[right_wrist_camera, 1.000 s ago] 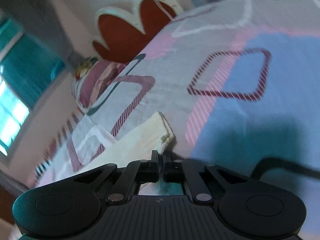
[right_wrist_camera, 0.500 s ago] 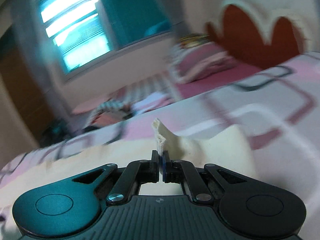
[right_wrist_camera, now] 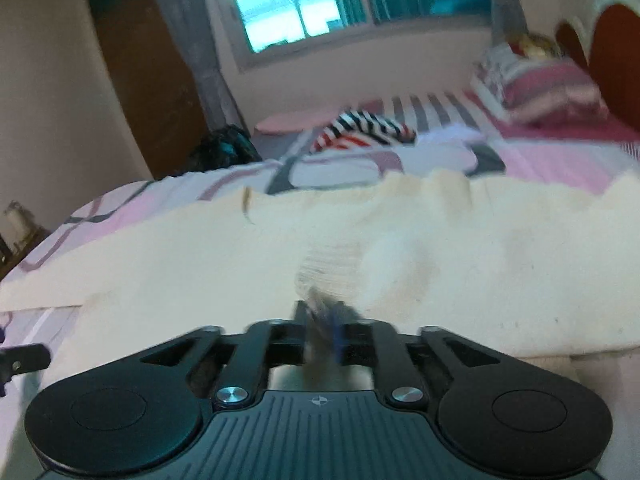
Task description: Fold small clothes
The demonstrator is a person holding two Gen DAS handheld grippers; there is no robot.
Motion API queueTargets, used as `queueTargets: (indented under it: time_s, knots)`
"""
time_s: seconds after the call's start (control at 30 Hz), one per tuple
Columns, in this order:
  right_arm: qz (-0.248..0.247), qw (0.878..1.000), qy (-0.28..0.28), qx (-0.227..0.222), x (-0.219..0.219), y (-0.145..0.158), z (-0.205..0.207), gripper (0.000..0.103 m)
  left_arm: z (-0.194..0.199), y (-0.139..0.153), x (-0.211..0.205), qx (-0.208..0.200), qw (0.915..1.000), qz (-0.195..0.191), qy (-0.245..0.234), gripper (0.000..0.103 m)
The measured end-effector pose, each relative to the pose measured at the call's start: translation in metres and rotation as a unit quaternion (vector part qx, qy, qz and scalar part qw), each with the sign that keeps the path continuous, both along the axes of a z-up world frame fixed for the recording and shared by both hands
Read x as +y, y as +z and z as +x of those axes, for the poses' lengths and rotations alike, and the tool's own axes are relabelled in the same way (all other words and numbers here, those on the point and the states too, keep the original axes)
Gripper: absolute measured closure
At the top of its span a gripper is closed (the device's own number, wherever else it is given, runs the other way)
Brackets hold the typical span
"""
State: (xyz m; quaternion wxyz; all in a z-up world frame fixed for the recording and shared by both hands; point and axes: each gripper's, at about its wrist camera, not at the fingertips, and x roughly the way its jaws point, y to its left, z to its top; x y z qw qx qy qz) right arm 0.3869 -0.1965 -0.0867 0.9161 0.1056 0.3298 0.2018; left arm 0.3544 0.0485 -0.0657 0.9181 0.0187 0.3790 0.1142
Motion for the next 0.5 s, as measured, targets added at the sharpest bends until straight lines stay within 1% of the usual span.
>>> queueTargets:
  time_s: [0.03, 0.1, 0.17, 0.2, 0.23, 0.27, 0.33, 0.37, 0.4, 0.43, 0.5]
  knots:
    - [0.002, 1.0, -0.004, -0.011, -0.002, 0.002, -0.004, 0.084, 0.001, 0.001, -0.004, -0.006, 1.0, -0.004, -0.005, 0.002]
    - [0.011, 0.999, -0.029, -0.025, -0.016, 0.007, -0.01, 0.084, 0.005, 0.003, -0.016, -0.022, 0.9995, -0.012, -0.017, 0.002]
    - [0.035, 0.997, -0.069, -0.025, -0.038, 0.011, -0.013, 0.084, 0.012, 0.003, -0.035, -0.04, 0.9986, -0.014, -0.03, 0.002]
    - [0.048, 0.995, -0.089, -0.018, -0.054, 0.013, -0.016, 0.084, 0.018, 0.003, -0.046, -0.043, 0.9979, -0.025, -0.042, 0.002]
    - [0.055, 0.992, -0.11, -0.01, -0.069, 0.012, -0.017, 0.084, 0.025, 0.001, -0.057, -0.038, 0.9966, -0.046, -0.057, 0.011]
    - [0.06, 0.99, -0.127, -0.005, -0.083, 0.014, -0.024, 0.084, 0.031, -0.002, -0.064, -0.033, 0.9948, -0.066, -0.07, 0.025]
    - [0.062, 0.985, -0.16, -0.003, -0.111, 0.014, -0.028, 0.084, 0.048, -0.007, -0.08, -0.017, 0.9877, -0.121, -0.098, 0.045]
    - [0.06, 0.983, -0.171, -0.002, -0.124, 0.015, -0.03, 0.084, 0.056, -0.01, -0.085, -0.008, 0.9836, -0.147, -0.104, 0.046]
    - [0.057, 0.982, -0.182, 0.0, -0.136, 0.015, -0.031, 0.084, 0.063, -0.012, -0.088, -0.008, 0.9796, -0.17, -0.107, 0.045]
    - [0.055, 0.98, -0.193, -0.001, -0.148, 0.015, -0.032, 0.084, 0.069, -0.013, -0.091, -0.009, 0.9768, -0.184, -0.109, 0.045]
    - [0.057, 0.974, -0.219, -0.003, -0.173, 0.017, -0.035, 0.084, 0.084, -0.018, -0.1, 0.002, 0.9736, -0.194, -0.12, 0.047]
